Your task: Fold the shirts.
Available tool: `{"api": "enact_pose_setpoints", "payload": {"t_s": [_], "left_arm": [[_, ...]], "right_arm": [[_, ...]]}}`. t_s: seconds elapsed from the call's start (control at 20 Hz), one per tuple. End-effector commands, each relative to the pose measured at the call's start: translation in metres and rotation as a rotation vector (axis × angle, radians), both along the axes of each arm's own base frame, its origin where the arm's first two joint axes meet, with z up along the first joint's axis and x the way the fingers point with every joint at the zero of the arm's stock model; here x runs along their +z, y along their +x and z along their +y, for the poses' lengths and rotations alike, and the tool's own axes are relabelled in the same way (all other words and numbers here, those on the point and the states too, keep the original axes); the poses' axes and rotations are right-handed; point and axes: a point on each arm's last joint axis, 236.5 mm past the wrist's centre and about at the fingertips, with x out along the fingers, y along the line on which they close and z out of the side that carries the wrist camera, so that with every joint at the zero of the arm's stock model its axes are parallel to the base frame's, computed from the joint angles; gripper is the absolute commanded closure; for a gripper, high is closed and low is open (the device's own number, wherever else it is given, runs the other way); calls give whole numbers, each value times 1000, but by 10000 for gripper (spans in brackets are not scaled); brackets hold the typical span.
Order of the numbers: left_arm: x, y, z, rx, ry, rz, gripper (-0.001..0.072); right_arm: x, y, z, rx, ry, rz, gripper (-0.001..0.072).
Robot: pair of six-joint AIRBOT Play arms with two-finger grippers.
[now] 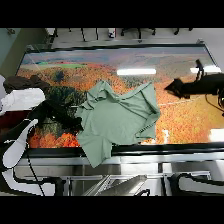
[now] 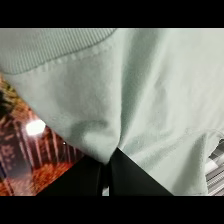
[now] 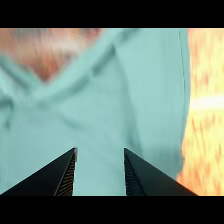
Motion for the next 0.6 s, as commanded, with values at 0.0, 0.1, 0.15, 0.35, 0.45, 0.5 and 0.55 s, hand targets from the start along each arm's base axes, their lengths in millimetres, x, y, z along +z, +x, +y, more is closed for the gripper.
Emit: {"api": "enact_pose_setpoints", "payload": {"t_s": [0.0,0.1,0.15,0.35,0.45,0.5,0.55], "left_arm": [[0,1,0,1,0,-2,691],[0,1,0,1,0,-2,691],[0,0,0,1,0,-1,691],[0,0,0,0,0,-1,691],[0,0,0,0,0,-1,691],[0,0,0,0,0,0,691],[0,0,0,-1,0,0,691]], "right_arm": [[-49,-110,18,111,-37,275,365],[-72,-151,44,79,-8,291,235],[-84,-162,55,48,9,280,235],[-110,-153,83,-11,65,238,236],[-117,-138,92,-27,101,224,236],[-121,-133,94,-30,105,235,237],[-126,-130,95,-27,103,248,241]]}}
